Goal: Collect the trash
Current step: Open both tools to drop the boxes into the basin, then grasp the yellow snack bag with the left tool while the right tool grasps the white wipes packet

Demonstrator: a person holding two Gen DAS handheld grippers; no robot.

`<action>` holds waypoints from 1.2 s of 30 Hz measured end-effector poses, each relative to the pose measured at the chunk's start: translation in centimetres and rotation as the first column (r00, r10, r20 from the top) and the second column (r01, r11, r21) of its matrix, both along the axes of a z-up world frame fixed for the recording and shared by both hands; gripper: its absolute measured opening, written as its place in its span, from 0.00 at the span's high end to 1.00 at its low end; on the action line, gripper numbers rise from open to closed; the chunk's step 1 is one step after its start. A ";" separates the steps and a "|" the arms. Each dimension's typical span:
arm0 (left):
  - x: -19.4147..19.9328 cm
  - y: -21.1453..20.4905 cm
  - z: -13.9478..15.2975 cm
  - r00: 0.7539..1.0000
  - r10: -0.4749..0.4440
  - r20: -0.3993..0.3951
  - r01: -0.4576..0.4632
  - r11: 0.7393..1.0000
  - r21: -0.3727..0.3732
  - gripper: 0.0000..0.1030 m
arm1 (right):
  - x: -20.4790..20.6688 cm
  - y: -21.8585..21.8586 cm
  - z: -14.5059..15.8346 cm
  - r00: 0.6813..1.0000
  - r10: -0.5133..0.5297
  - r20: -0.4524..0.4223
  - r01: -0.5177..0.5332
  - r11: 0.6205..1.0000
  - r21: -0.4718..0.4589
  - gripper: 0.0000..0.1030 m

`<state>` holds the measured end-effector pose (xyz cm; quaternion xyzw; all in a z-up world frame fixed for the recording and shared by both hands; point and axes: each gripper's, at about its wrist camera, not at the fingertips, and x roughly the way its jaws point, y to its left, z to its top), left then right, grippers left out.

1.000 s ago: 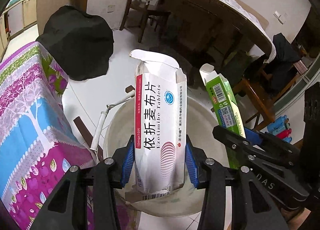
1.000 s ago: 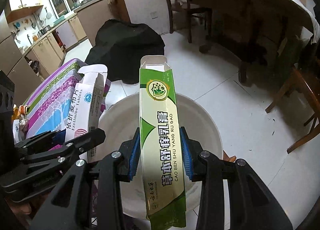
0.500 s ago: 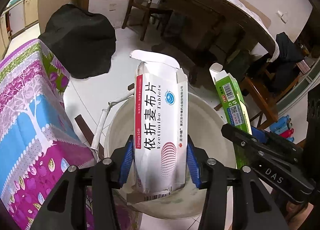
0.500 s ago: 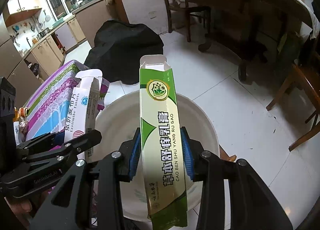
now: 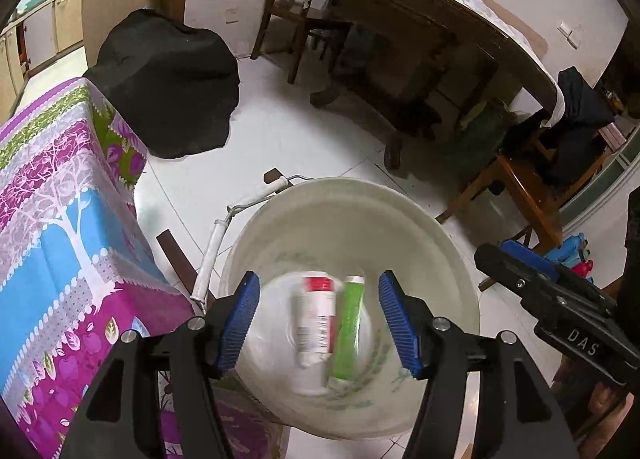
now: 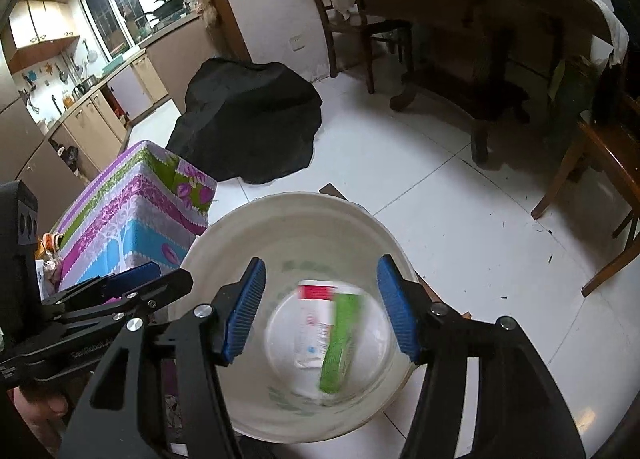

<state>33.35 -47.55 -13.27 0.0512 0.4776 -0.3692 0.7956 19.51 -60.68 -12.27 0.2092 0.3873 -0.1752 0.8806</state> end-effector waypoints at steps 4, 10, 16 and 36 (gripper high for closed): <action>-0.2 0.6 0.2 1.000 0.002 0.009 -0.002 1.000 -0.002 0.39 | -0.4 0.3 0.5 1.000 0.002 0.018 -0.002 1.000 -0.001 0.46; -1.9 4.7 2.8 0.997 -0.015 0.080 0.017 0.999 -0.031 0.35 | -2.7 4.0 3.7 0.983 0.073 0.166 -0.071 0.997 -0.017 0.15; -2.4 20.0 6.6 0.979 0.125 0.161 -0.107 0.987 -0.121 0.30 | -4.3 11.0 5.9 0.942 0.197 0.272 -0.175 0.979 -0.102 0.05; 6.2 49.4 0.6 0.782 0.622 0.040 -0.621 0.783 -0.021 0.21 | 1.0 24.7 1.9 0.861 0.464 0.207 -0.477 0.879 0.017 0.05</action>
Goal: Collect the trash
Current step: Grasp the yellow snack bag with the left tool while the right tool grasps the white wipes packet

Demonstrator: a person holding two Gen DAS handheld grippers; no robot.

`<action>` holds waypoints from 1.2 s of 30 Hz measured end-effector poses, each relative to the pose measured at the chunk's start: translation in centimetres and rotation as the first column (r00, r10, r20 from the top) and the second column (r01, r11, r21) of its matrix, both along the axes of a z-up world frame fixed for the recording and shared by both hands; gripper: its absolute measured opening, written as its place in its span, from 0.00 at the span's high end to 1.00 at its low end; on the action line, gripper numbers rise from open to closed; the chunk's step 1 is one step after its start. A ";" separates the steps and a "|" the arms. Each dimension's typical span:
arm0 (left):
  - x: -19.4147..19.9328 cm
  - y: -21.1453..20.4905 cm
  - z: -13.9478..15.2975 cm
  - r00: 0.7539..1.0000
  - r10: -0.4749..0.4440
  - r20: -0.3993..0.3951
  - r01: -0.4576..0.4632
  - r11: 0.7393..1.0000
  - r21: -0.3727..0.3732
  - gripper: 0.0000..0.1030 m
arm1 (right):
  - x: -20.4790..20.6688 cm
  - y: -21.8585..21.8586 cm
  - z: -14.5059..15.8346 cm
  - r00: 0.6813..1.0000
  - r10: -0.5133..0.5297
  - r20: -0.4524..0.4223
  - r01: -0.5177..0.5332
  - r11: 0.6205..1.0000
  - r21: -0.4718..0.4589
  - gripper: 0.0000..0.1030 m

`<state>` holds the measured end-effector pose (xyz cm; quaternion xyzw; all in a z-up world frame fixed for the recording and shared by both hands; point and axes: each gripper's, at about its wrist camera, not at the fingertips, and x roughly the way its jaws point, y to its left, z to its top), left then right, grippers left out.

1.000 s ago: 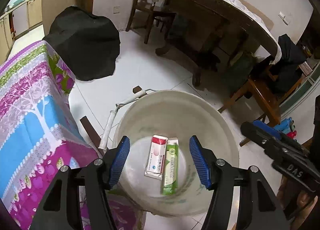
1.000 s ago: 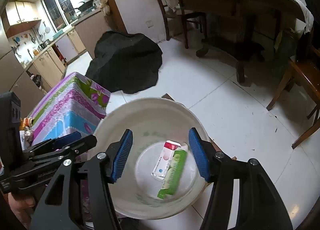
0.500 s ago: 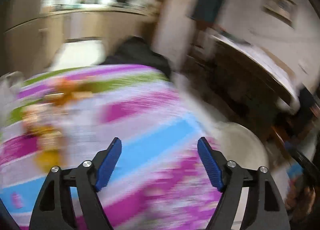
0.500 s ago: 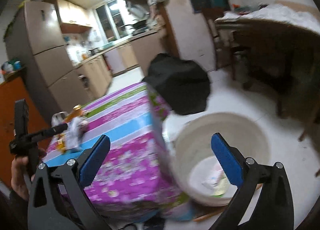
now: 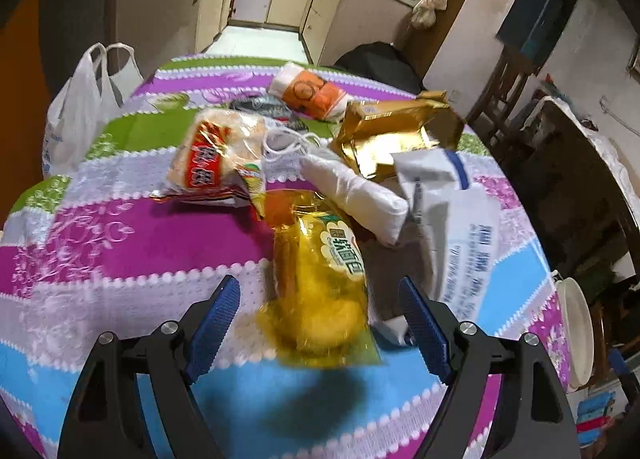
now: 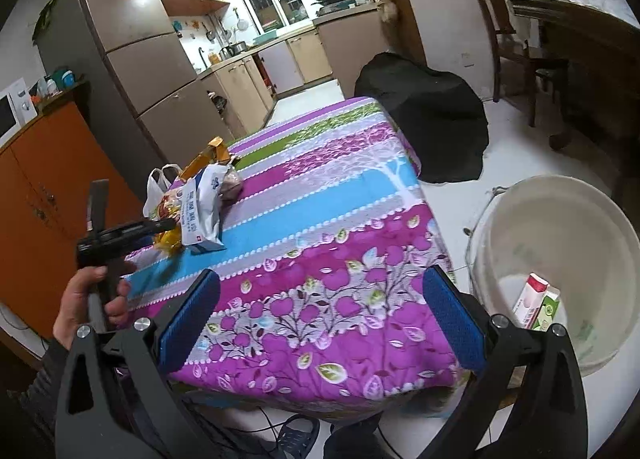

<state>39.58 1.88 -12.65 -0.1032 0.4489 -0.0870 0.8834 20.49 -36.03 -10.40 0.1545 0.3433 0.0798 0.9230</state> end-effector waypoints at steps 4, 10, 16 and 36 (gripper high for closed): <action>0.9 0.0 -1.4 1.000 0.014 -0.022 -0.014 1.000 -0.001 0.54 | 0.9 1.9 0.1 0.999 0.052 -0.006 -0.052 0.998 -0.019 0.05; -2.0 0.9 -1.1 0.999 0.036 0.033 -0.036 0.999 -0.010 0.60 | 5.0 6.0 -0.2 0.986 0.162 -0.036 -0.161 0.987 0.026 0.46; -5.4 2.3 -1.0 0.998 0.023 0.062 -0.021 0.999 -0.038 0.60 | 10.7 12.5 -1.2 0.962 0.265 -0.074 -0.260 0.963 0.064 0.46; -7.4 3.0 -0.2 0.996 0.033 0.086 -0.026 0.997 -0.074 0.60 | 19.8 19.7 -2.6 0.949 0.260 -0.176 -0.269 0.963 -0.030 0.61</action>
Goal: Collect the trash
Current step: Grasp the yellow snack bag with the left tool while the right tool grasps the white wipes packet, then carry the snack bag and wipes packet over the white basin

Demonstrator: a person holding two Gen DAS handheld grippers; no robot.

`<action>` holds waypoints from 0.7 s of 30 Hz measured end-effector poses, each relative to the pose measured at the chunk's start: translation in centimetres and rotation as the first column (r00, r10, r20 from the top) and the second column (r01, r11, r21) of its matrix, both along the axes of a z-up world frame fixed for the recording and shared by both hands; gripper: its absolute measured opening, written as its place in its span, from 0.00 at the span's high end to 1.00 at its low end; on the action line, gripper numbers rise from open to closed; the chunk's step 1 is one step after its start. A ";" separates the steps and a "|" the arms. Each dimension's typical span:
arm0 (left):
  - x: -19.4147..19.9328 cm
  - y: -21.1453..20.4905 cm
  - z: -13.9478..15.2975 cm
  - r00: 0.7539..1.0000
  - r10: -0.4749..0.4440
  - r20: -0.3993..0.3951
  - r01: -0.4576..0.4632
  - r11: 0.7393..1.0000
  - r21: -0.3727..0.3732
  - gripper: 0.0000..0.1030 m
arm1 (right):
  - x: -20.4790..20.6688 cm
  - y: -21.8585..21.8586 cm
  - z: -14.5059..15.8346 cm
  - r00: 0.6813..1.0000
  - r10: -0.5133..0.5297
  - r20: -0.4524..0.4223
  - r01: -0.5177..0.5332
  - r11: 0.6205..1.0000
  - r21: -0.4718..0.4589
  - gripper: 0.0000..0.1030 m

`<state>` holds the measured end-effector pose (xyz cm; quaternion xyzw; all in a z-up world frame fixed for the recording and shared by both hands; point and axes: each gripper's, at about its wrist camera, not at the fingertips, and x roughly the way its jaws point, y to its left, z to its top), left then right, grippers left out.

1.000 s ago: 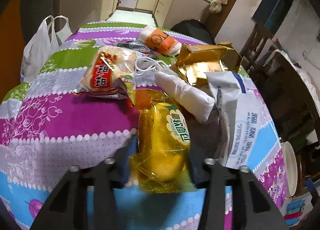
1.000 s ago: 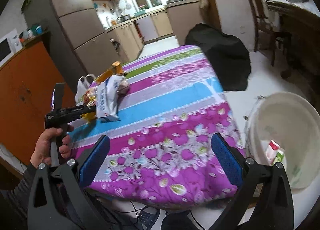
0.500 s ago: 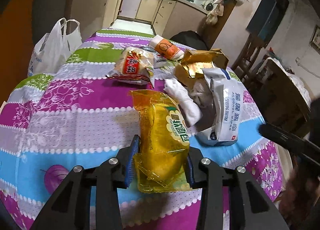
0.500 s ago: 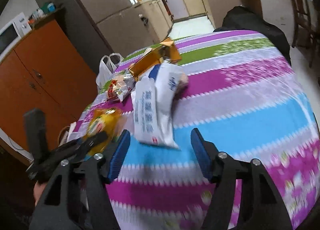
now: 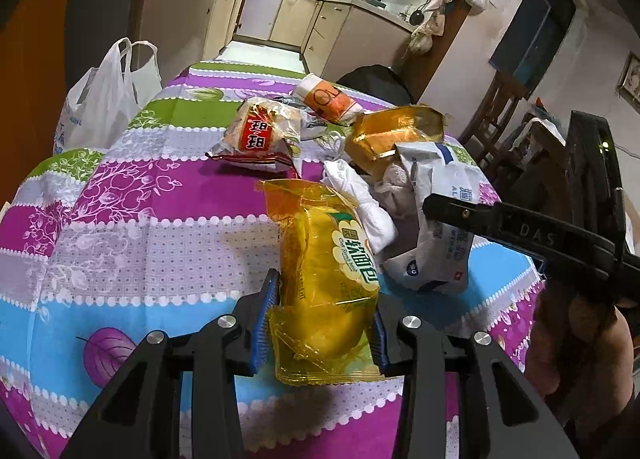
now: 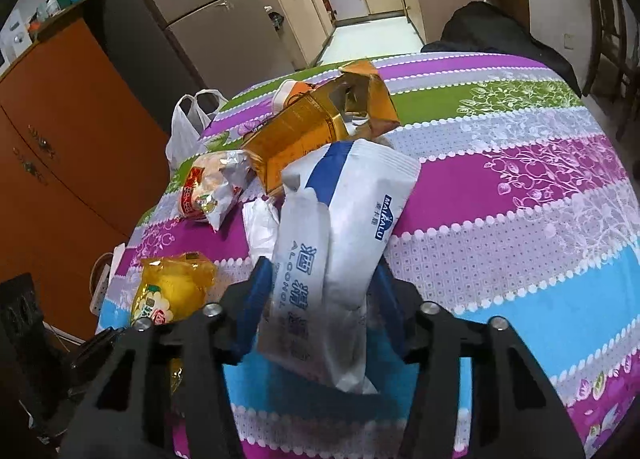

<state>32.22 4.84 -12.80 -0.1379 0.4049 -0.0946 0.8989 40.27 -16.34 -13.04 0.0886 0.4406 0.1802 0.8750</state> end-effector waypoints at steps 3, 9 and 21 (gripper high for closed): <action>-0.3 0.1 -0.2 1.000 0.006 0.001 -0.006 1.000 0.002 0.60 | -1.6 -0.5 0.8 0.999 -0.019 0.044 0.019 1.000 -0.007 0.66; -2.2 -0.1 1.0 0.999 0.026 0.040 -0.027 1.000 0.008 0.60 | -6.7 -1.8 3.4 0.984 -0.038 0.175 0.041 0.999 -0.012 0.66; -8.1 -4.4 8.7 0.974 -0.041 0.224 0.031 0.998 0.047 0.60 | -16.5 -4.3 8.7 0.902 -0.075 0.425 0.129 0.987 -0.098 0.66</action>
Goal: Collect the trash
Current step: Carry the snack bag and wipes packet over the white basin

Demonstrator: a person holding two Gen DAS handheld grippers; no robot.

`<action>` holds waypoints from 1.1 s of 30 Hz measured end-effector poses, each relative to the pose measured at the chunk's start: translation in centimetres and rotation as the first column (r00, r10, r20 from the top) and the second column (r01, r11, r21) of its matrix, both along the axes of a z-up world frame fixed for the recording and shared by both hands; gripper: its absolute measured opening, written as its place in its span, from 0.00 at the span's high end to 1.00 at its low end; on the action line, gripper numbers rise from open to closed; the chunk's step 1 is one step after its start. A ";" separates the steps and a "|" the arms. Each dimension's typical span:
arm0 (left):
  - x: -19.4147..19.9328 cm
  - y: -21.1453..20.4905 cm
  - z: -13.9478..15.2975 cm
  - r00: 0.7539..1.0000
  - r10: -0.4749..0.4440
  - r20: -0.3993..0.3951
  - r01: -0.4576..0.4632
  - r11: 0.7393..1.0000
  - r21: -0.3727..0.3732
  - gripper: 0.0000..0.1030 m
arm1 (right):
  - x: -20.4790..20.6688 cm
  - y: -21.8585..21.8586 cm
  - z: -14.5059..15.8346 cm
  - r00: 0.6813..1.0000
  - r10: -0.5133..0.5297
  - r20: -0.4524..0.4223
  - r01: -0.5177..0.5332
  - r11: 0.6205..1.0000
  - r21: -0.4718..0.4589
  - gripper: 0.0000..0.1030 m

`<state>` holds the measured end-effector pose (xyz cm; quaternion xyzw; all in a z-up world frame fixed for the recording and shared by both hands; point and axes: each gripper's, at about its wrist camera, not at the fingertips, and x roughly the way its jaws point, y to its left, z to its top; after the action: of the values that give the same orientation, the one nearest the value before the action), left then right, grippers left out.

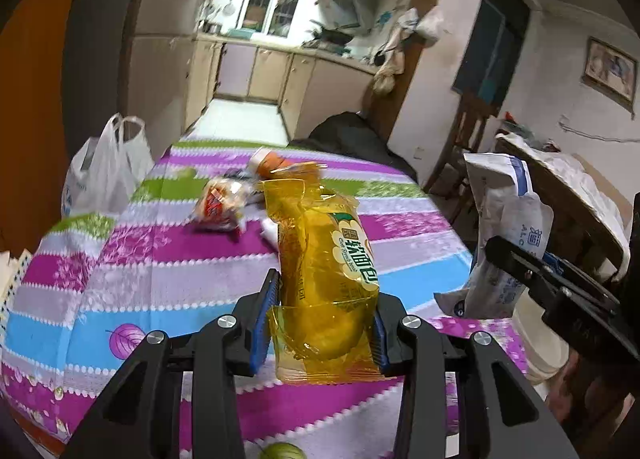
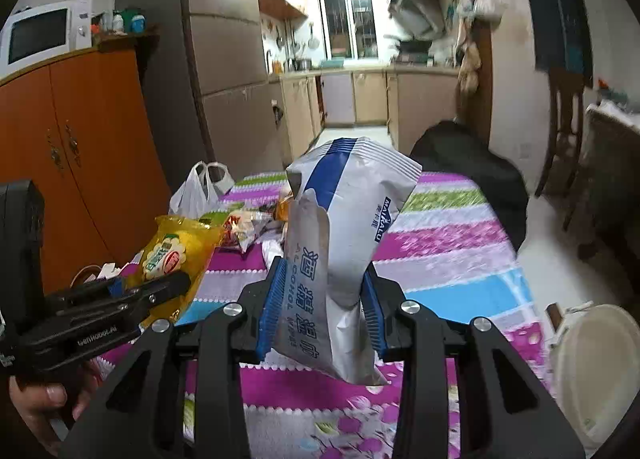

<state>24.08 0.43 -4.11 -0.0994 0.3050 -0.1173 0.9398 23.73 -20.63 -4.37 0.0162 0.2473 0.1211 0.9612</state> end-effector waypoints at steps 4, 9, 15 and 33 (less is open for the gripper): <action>-1.5 -2.1 1.9 0.999 -0.034 0.031 0.033 0.999 0.003 0.60 | -2.6 -2.0 1.1 0.999 -0.039 0.033 0.039 0.999 -0.002 0.66; -2.6 -5.1 3.5 0.994 -0.094 0.056 0.093 0.996 0.016 0.60 | -4.0 -5.3 1.5 0.995 -0.095 0.033 0.095 0.995 0.010 0.66; -2.3 -9.9 4.5 0.983 -0.177 0.053 0.177 0.984 0.013 0.60 | -5.2 -10.3 2.9 0.981 -0.188 0.052 0.189 0.982 -0.013 0.66; 2.8 -36.0 3.5 0.833 -0.544 -0.097 0.545 0.838 -0.017 0.60 | -5.9 -31.0 0.7 0.833 -0.514 -0.204 0.511 0.857 -0.073 0.64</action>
<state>26.85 -35.58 -0.66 -0.0088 0.3670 -0.3731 0.8521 17.82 -51.63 -3.63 0.0874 0.3379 -0.1449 0.9258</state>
